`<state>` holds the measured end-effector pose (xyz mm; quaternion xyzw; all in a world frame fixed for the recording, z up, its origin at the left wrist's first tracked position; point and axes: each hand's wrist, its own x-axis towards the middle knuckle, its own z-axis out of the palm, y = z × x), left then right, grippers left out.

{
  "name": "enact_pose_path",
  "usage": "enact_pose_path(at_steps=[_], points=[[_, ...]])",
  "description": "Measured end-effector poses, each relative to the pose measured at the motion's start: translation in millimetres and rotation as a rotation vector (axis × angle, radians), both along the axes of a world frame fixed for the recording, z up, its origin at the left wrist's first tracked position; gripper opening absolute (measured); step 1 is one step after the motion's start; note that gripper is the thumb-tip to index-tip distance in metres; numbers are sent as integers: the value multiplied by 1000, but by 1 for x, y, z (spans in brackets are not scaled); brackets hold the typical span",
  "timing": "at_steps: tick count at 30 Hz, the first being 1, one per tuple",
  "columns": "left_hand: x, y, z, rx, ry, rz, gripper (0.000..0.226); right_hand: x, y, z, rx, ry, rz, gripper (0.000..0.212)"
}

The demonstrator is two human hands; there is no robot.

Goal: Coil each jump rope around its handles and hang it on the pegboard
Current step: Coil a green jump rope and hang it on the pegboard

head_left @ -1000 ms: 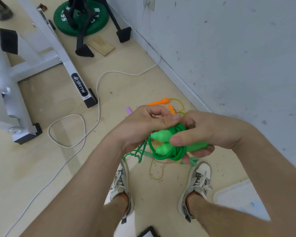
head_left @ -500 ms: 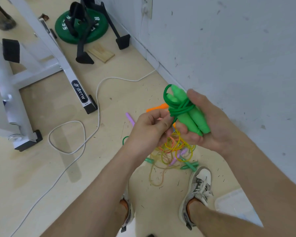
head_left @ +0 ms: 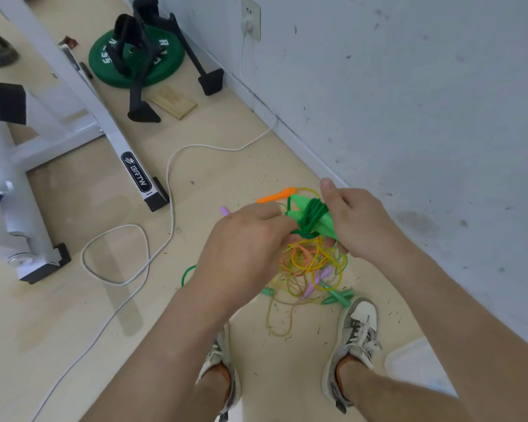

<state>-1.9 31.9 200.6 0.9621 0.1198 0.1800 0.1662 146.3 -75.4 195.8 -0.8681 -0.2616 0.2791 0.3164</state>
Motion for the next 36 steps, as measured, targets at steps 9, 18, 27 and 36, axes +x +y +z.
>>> enact_pose_path(at_steps=[9,18,27,36], points=[[-2,5,5,-533,-50,74,15,-27,3,10,-310,224,423,47],[0,9,10,-1514,62,209,19,-22,0,30,6,560,508,83],[6,-2,5,-1815,212,220,22,-14,-2,38,291,582,336,93],[11,-25,-2,-175,221,166,27,1,6,5,310,390,-320,68]])
